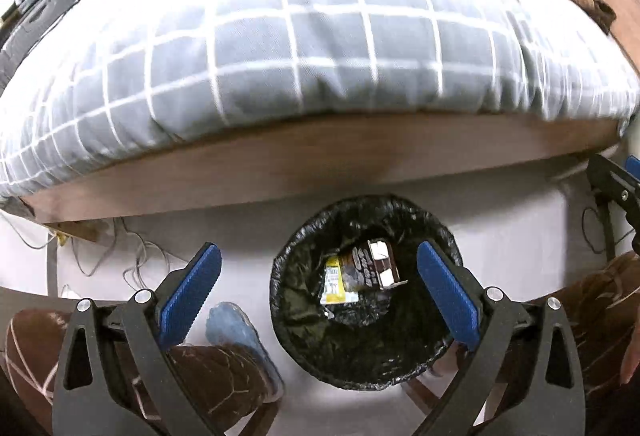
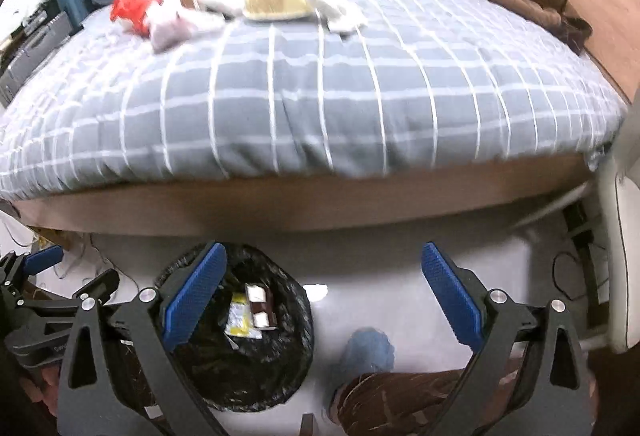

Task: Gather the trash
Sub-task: 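Move both tools back over the bed toward the remaining trash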

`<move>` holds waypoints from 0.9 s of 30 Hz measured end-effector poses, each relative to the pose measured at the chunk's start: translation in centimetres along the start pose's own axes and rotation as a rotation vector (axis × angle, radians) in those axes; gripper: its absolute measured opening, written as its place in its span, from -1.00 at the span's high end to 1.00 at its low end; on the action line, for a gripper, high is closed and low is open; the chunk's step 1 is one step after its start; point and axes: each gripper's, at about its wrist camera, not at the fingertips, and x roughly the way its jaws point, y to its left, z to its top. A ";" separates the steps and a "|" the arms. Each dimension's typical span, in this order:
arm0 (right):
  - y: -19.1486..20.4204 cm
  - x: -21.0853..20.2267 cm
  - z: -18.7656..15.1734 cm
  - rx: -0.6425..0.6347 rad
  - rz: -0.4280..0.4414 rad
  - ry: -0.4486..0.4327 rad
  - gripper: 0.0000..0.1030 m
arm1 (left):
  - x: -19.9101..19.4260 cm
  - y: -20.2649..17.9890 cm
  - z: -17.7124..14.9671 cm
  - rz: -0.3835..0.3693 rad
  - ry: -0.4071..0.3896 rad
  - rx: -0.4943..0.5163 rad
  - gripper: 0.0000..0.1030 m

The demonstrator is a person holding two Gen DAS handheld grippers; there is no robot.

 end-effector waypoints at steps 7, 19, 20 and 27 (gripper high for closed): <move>0.8 -0.9 3.9 -0.009 0.019 -0.061 -0.83 | -1.5 2.0 3.0 0.016 -0.038 -0.031 -0.87; 1.1 2.2 10.9 -0.036 0.017 -0.090 -0.83 | -2.0 5.2 12.3 0.031 -0.121 -0.083 -0.87; 1.1 2.3 11.4 -0.037 0.019 -0.094 -0.83 | -2.0 5.2 13.0 0.025 -0.126 -0.087 -0.87; 1.0 3.7 16.4 -0.051 0.051 -0.133 -0.83 | -1.7 3.9 17.9 -0.018 -0.155 -0.067 -0.87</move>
